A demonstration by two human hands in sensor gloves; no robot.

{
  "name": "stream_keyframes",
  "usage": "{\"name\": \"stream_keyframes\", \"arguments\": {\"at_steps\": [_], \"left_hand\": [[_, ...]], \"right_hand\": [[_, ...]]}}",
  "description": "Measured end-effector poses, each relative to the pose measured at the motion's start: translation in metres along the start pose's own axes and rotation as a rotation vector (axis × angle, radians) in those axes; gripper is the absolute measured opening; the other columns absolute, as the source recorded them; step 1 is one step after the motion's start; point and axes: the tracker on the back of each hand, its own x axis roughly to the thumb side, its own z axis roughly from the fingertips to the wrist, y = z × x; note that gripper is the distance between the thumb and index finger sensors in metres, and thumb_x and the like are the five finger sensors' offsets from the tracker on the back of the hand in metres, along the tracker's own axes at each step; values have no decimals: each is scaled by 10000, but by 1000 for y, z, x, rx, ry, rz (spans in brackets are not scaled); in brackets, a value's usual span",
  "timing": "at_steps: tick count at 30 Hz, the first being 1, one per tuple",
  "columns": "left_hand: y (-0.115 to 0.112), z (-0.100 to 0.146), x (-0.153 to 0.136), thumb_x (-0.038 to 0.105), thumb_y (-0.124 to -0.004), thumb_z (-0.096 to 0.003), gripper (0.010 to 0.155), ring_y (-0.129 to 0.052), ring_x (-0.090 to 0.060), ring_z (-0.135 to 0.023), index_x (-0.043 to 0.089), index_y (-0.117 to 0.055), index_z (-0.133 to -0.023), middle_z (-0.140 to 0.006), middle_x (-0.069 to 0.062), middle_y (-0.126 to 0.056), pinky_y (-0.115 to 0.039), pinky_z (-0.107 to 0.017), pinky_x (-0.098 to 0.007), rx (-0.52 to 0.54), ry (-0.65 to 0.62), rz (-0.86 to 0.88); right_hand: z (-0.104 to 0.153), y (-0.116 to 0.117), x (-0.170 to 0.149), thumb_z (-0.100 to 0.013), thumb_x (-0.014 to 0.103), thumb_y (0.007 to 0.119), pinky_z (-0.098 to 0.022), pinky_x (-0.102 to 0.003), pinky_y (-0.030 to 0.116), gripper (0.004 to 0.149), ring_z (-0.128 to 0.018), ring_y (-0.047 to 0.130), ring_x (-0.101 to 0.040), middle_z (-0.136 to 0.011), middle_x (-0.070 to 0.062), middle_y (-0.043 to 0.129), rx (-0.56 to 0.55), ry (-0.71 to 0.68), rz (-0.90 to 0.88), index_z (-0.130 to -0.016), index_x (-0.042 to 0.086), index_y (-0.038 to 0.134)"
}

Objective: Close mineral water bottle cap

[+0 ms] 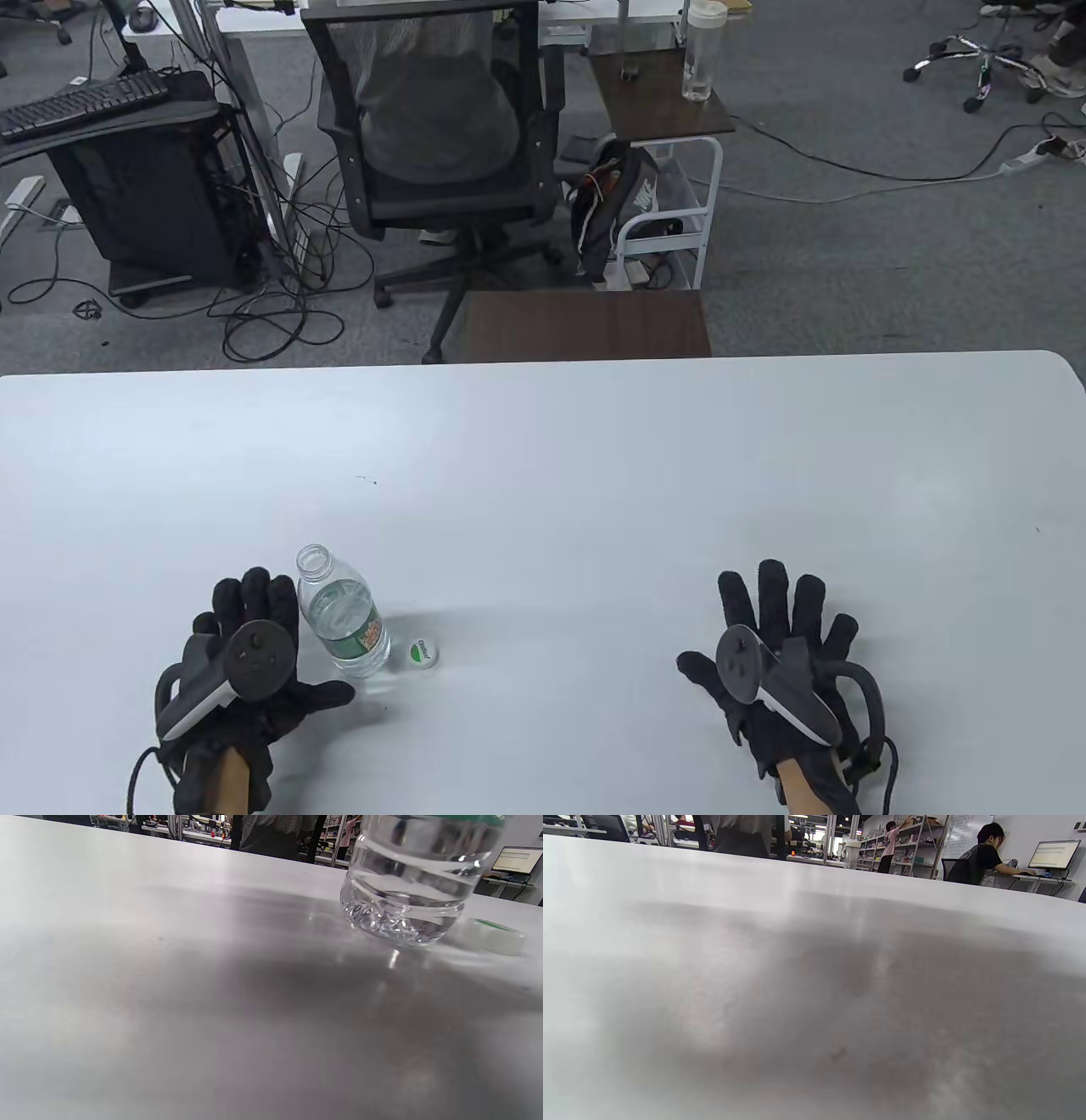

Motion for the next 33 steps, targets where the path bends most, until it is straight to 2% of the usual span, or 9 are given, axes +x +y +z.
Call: {"name": "stream_keyframes", "arguments": {"at_steps": [10, 13, 15, 21, 25, 27, 31, 33], "left_hand": [[-1, -1, -4, 818, -608, -259, 1219, 195, -510, -923, 168, 79, -1027, -1032, -203, 211, -17, -675, -672, -2, 10, 29], [-2, -1, -5, 811, -620, -295, 1201, 202, -515, -907, 177, 94, -1024, -1025, -207, 214, -19, -670, -671, -24, 36, 22], [-2, 0, -7, 804, -635, -323, 1195, 209, -526, -892, 180, 105, -1025, -1022, -212, 219, -16, -663, -668, -34, 28, 86], [3, 4, -7, 783, -673, -337, 1185, 194, -526, -905, 179, 39, -1066, -1057, -211, 176, -18, -663, -669, 39, -5, 161], [5, 5, -7, 755, -698, -341, 1153, 142, -546, -927, 202, -24, -1095, -1098, -195, 100, -48, -668, -666, 81, -11, 209], [6, 6, -6, 725, -739, -347, 1135, 90, -574, -948, 213, -77, -1114, -1127, -204, 36, -80, -679, -670, 129, -19, 321], [9, 7, -2, 672, -805, -362, 1164, 13, -593, -987, 132, -112, -1126, -1149, -242, -43, -100, -685, -679, 182, -86, 543], [12, 10, 0, 671, -818, -351, 1203, -105, -635, -1019, 57, -119, -1114, -1143, -316, -132, -162, -704, -696, 259, -65, 526]], "right_hand": [[0, 0, -3, -387, 854, 380, -703, -777, 231, 945, -1067, 8, -510, -1158, -126, -62, -5, 13, -6, -1085, 360, -21], [-1, 3, -3, -389, 853, 376, -703, -777, 231, 943, -1065, 4, -510, -1154, -127, -69, 17, 21, 27, -1084, 359, -28], [0, 2, -4, -392, 852, 375, -703, -776, 234, 941, -1063, 5, -511, -1152, -132, -69, 14, 24, 27, -1084, 358, -28], [5, -3, -3, -395, 844, 397, -700, -777, 254, 938, -1066, 42, -514, -1160, -139, -31, -51, 2, -5, -1096, 351, 15], [2, 0, 1, -395, 844, 389, -704, -774, 242, 937, -1064, 17, -511, -1155, -135, -54, -12, 11, 43, -1090, 356, -8], [1, 1, 1, -395, 844, 390, -704, -774, 240, 937, -1065, 16, -509, -1155, -136, -57, -10, 11, 39, -1089, 357, -9], [0, 2, 2, -397, 842, 391, -705, -773, 244, 936, -1065, 20, -511, -1156, -136, -51, -1, 14, 54, -1090, 356, -7], [0, 2, 2, -396, 842, 393, -705, -773, 244, 935, -1065, 21, -510, -1156, -136, -49, -2, 16, 54, -1090, 356, -4]]}}
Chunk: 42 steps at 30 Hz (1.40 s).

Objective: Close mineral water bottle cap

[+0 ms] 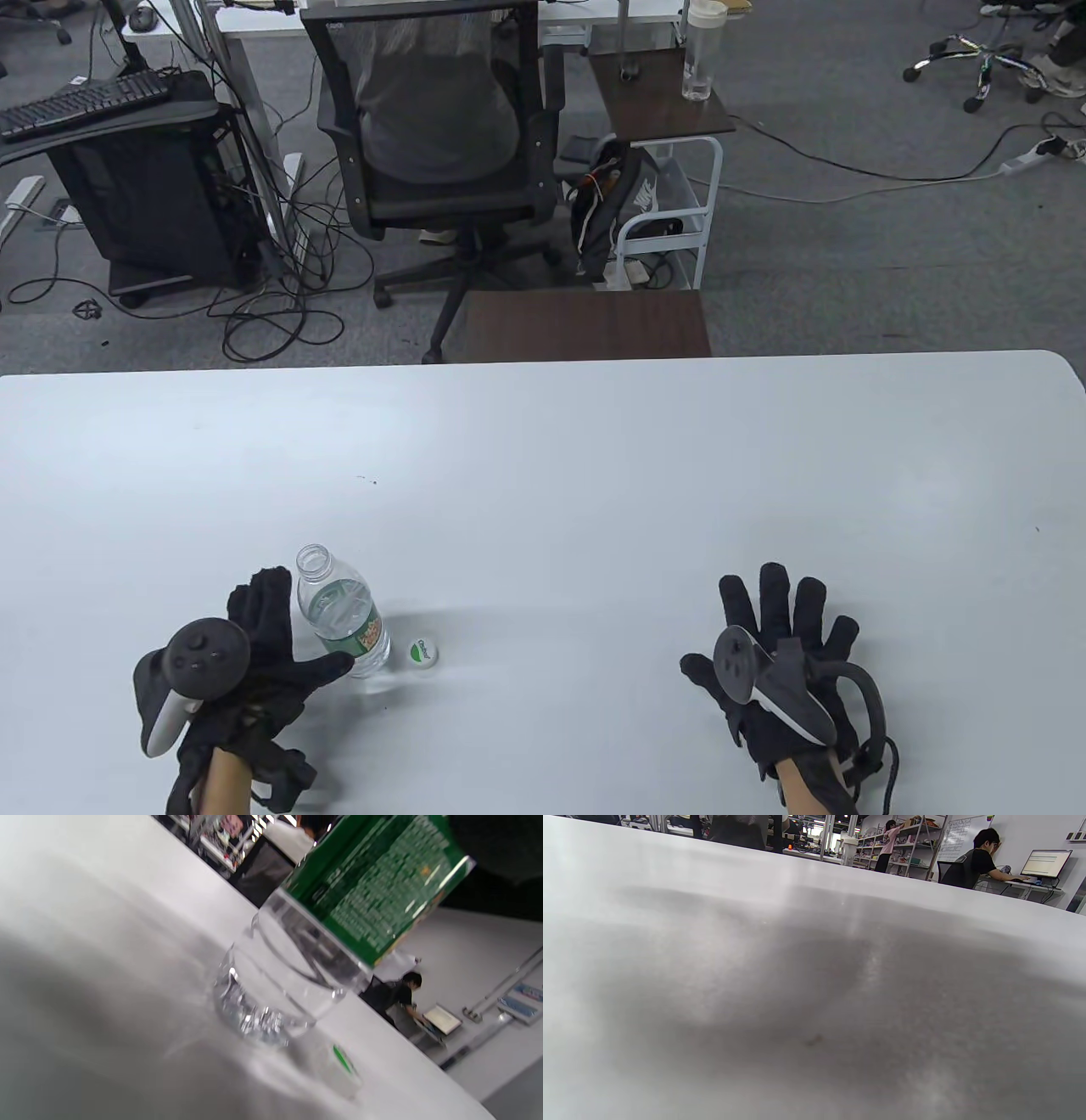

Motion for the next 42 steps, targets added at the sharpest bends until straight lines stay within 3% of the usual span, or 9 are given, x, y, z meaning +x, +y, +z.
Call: {"name": "stream_keyframes", "arguments": {"at_steps": [2, 8, 15, 18, 21, 30, 36, 40, 42], "left_hand": [[1, 0, 3, 685, -813, -352, 1195, -239, -632, -1050, 63, -145, -1123, -1155, -304, -211, -228, -720, -694, 7, -26, -18], [-7, -1, 16, 666, -836, -368, 1192, -470, -591, -1056, 44, -154, -1120, -1146, -296, -307, -356, -721, -727, 74, -87, 164], [-14, -4, 20, 561, -920, -426, 1149, -549, -560, -1036, 49, -167, -1126, -1138, -280, -350, -411, -712, -723, 78, -62, 293], [-15, -3, 19, 454, -936, -469, 1011, -616, -536, -1011, 76, -278, -1137, -1113, -244, -466, -454, -704, -709, 141, -29, 310], [-17, -2, 22, 447, -937, -476, 914, -644, -537, -989, 131, -380, -1128, -1100, -226, -512, -480, -691, -703, 217, 15, 329], [-10, 2, 28, 478, -937, -474, 855, -728, -488, -963, 157, -471, -1115, -1072, -199, -607, -574, -678, -659, 305, -16, 343], [16, 5, 50, 475, -937, -483, 820, -761, -479, -947, 161, -515, -1112, -1062, -195, -648, -633, -656, -629, 322, -100, 384], [15, 4, 72, 479, -942, -483, 818, -773, -481, -937, 156, -529, -1111, -1055, -199, -661, -647, -643, -625, 290, -142, 378], [7, 3, 91, 471, -944, -485, 818, -768, -483, -940, 157, -525, -1114, -1058, -200, -657, -642, -645, -627, 247, -175, 389]], "right_hand": [[0, -1, 0, -397, 840, 397, -706, -772, 241, 935, -1065, 17, -509, -1156, -134, -51, -1, 3, -3, -1090, 358, -4], [-1, -1, 1, -400, 837, 399, -708, -770, 240, 933, -1066, 16, -506, -1155, -134, -54, 14, 4, 0, -1089, 358, -8], [-1, 0, 3, -405, 830, 407, -711, -767, 245, 927, -1067, 20, -504, -1155, -136, -49, 18, -5, -1, -1089, 357, -4], [-1, 0, 4, -407, 826, 411, -712, -766, 247, 924, -1067, 22, -503, -1155, -135, -47, 23, -7, 1, -1088, 358, -1], [0, -1, 5, -407, 824, 412, -713, -765, 249, 923, -1065, 22, -504, -1154, -136, -46, 24, -8, 7, -1088, 357, -1], [0, -2, 7, -407, 824, 407, -718, -761, 259, 922, -1071, 31, -502, -1157, -139, -44, 27, -15, 5, -1090, 357, 0], [4, -13, 20, -393, 830, 443, -747, -737, 331, 940, -1118, 158, -485, -1199, -140, 56, -37, -87, -146, -1116, 367, 59], [3, -18, 36, -386, 835, 468, -758, -727, 340, 955, -1129, 175, -475, -1209, -134, 68, 1, -140, -260, -1119, 376, 63], [3, -25, 46, -377, 836, 492, -769, -716, 365, 963, -1147, 227, -457, -1224, -117, 119, -38, -166, -334, -1128, 378, 99]]}}
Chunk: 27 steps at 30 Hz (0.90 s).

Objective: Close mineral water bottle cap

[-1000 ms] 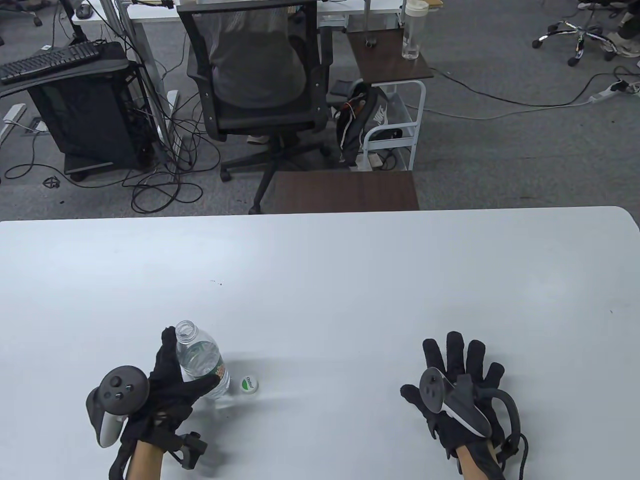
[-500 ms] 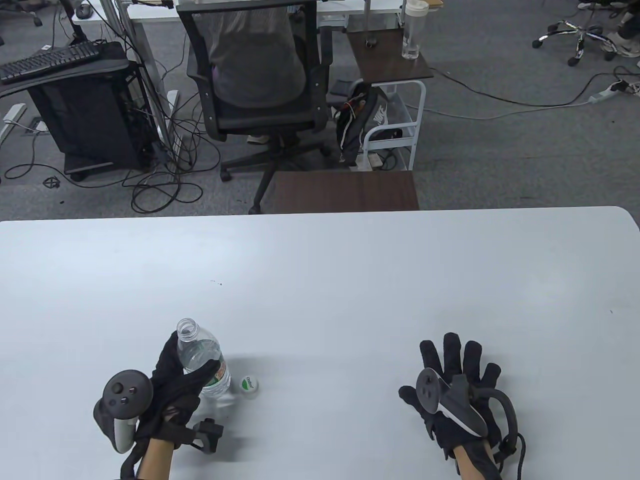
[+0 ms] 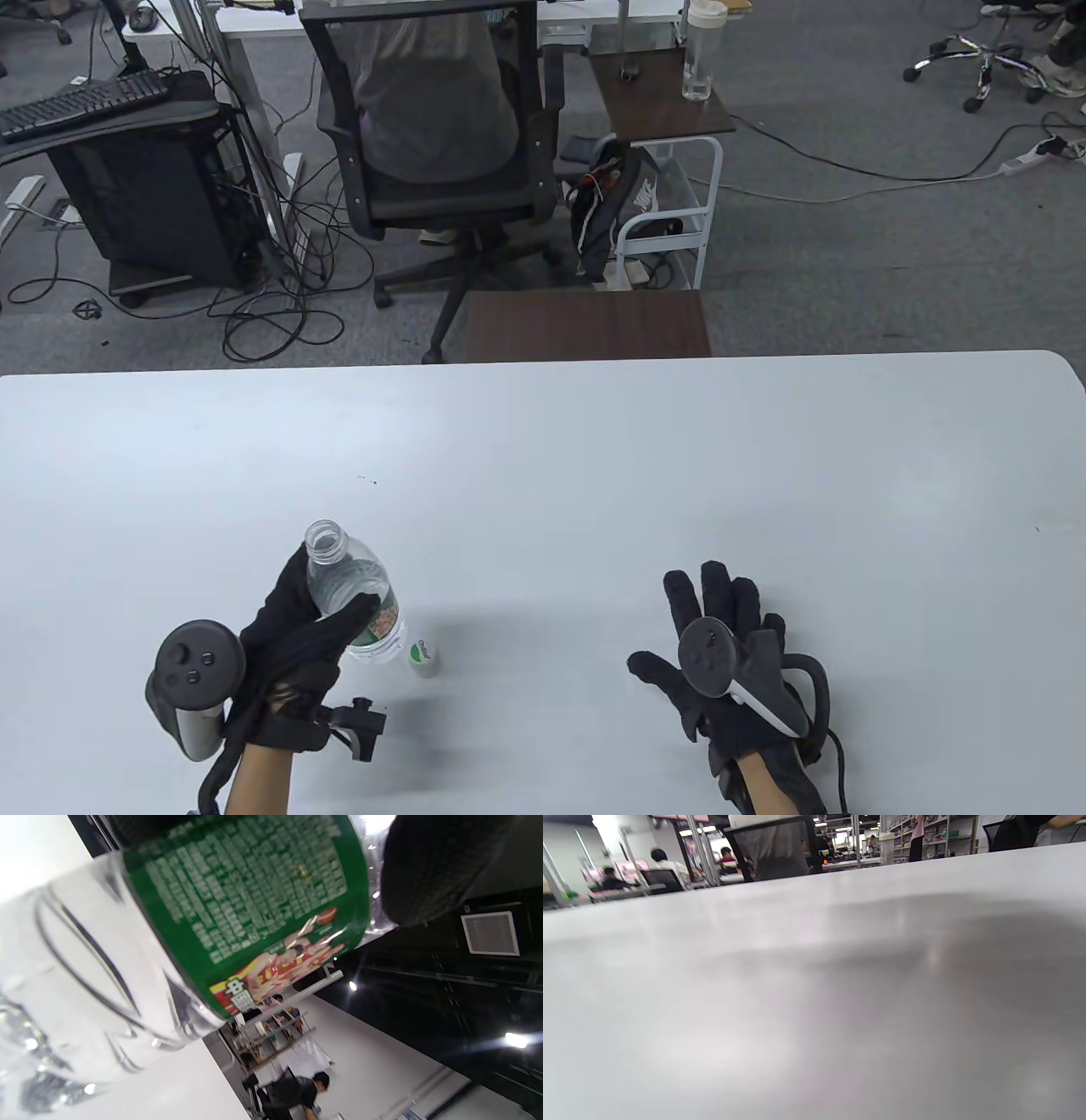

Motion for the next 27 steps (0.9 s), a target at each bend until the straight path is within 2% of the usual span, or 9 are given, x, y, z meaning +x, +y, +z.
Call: {"name": "stream_keyframes", "arguments": {"at_steps": [2, 9, 13, 19, 23, 25, 27], "left_hand": [[-19, -2, 13, 475, -941, -485, 817, -773, -481, -939, 158, -526, -1113, -1057, -198, -660, -649, -645, -623, -53, -28, 12], [-86, -10, 45, 476, -940, -487, 815, -793, -476, -930, 152, -531, -1113, -1051, -199, -674, -673, -634, -610, -203, -82, 52], [-112, -5, 53, 482, -937, -486, 816, -803, -470, -927, 153, -530, -1113, -1050, -194, -679, -687, -630, -599, -273, -108, 30], [-131, 5, 56, 489, -943, -480, 824, -818, -468, -917, 148, -534, -1111, -1043, -194, -690, -710, -620, -582, -339, -127, 5], [-139, 11, 62, 512, -938, -468, 846, -838, -466, -895, 131, -534, -1106, -1030, -204, -698, -738, -603, -562, -325, -126, 16], [-140, 12, 63, 523, -935, -463, 861, -839, -462, -898, 130, -523, -1109, -1032, -204, -693, -750, -603, -551, -339, -135, 29], [-141, 12, 62, 536, -929, -459, 878, -839, -463, -896, 125, -510, -1112, -1034, -209, -687, -756, -602, -544, -360, -133, 55]], "right_hand": [[2, -6, 11, -358, 839, 531, -781, -684, 441, 979, -1155, 396, -435, -1239, -112, 261, -90, -30, -57, -1142, 365, 188], [11, -18, 37, -348, 844, 577, -798, -675, 440, 1011, -1169, 481, -370, -1251, -87, 322, -52, -166, -310, -1149, 360, 193], [16, -15, 45, -331, 845, 608, -816, -667, 424, 1033, -1181, 495, -332, -1258, -47, 331, -41, -236, -421, -1146, 369, 188], [26, -12, 56, -333, 810, 694, -815, -657, 448, 1074, -1158, 569, -302, -1244, -24, 406, -52, -314, -455, -1143, 320, 186], [30, -9, 67, -317, 783, 756, -831, -602, 504, 1140, -1122, 669, -206, -1213, 23, 480, -96, -303, -440, -1122, 251, 148], [31, -10, 65, -305, 771, 785, -833, -577, 530, 1120, -1081, 734, -151, -1176, 52, 562, -146, -277, -519, -1123, 264, 210], [32, -12, 64, -330, 739, 837, -834, -556, 543, 1080, -1021, 798, -126, -1133, 55, 623, -135, -286, -578, -1121, 275, 266]]}}
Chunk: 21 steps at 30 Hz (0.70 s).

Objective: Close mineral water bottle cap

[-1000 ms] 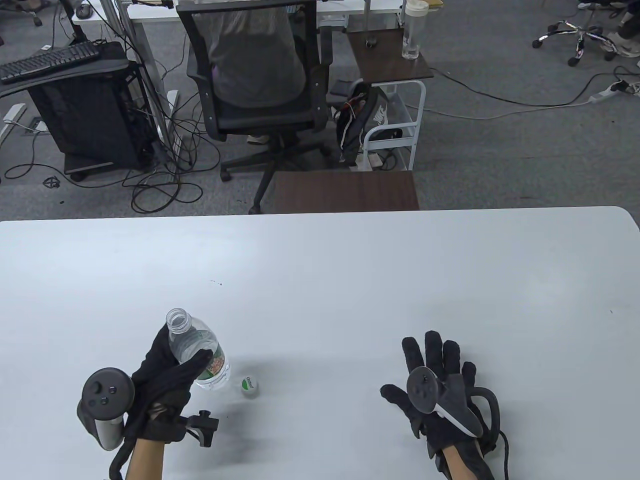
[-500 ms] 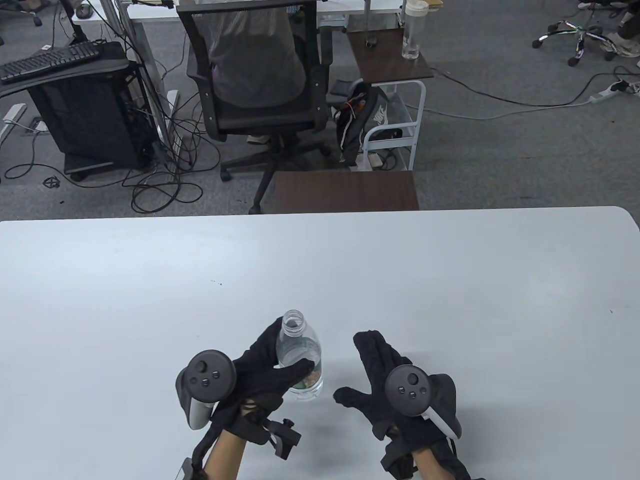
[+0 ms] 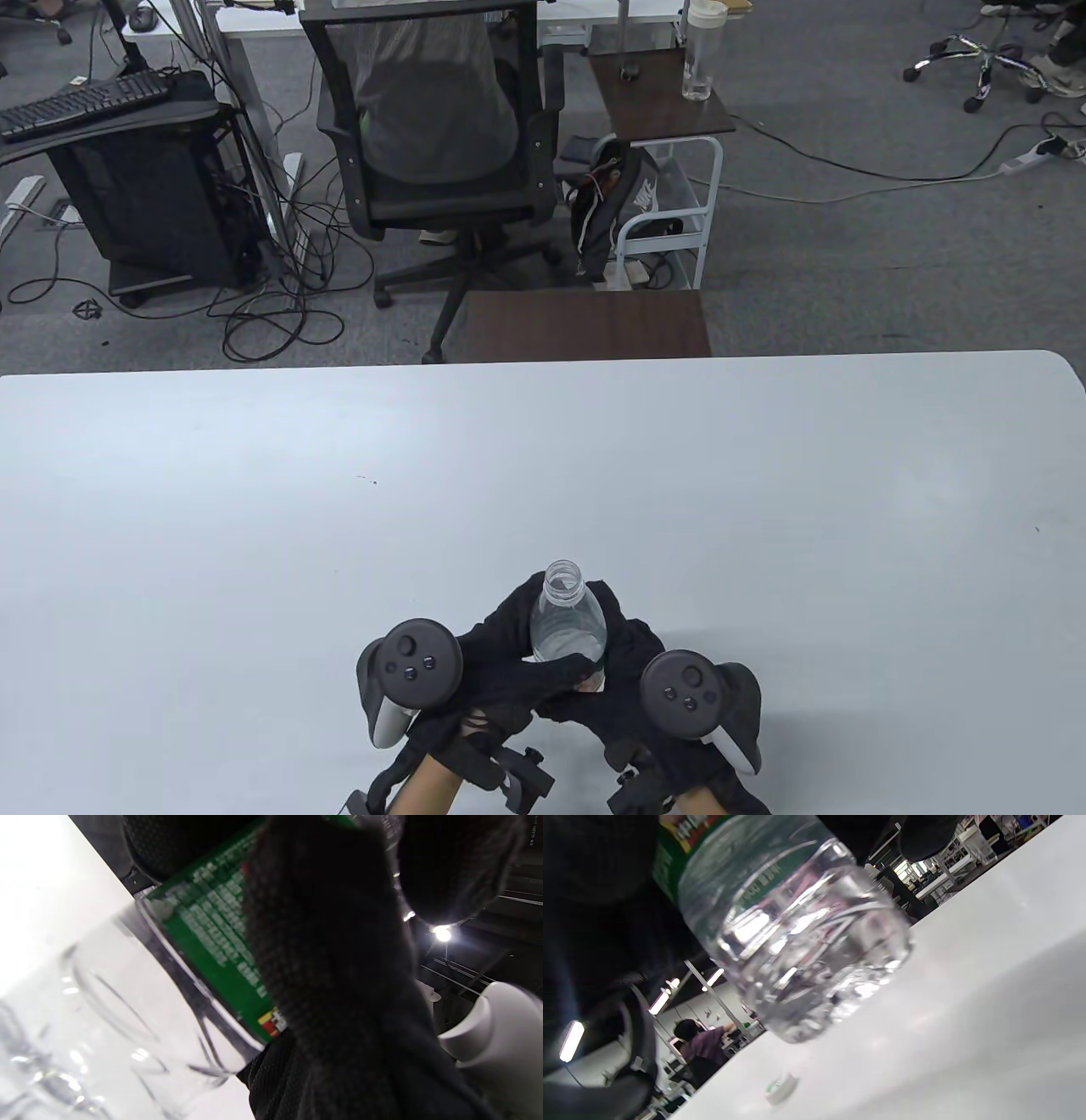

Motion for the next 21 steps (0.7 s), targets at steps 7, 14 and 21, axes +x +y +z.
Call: {"name": "stream_keyframes", "arguments": {"at_steps": [7, 14, 21], "left_hand": [[8, -4, -14, 582, -875, -474, 989, -732, -491, -976, 104, -339, -1154, -1103, -245, -553, -657, -668, -594, -153, -11, 9], [69, 10, -39, 566, -878, -484, 998, -681, -544, -982, 128, -290, -1160, -1119, -265, -509, -588, -675, -654, 17, 111, -358], [104, 22, -76, 526, -876, -497, 858, -684, -542, -991, 253, -403, -1159, -1131, -192, -585, -549, -691, -678, -12, 387, -904]], "right_hand": [[2, -3, -7, -326, 690, 900, -801, -437, 635, 986, -947, 881, -170, -1064, 36, 710, -91, 8, 52, -1085, 292, 414], [1, -16, -26, -330, 684, 903, -788, -443, 643, 980, -938, 885, -179, -1059, 23, 711, -146, 54, 34, -1080, 275, 423], [2, -19, -29, -335, 690, 899, -796, -452, 630, 974, -939, 885, -171, -1054, 24, 712, -168, 59, 1, -1078, 277, 425]]}}
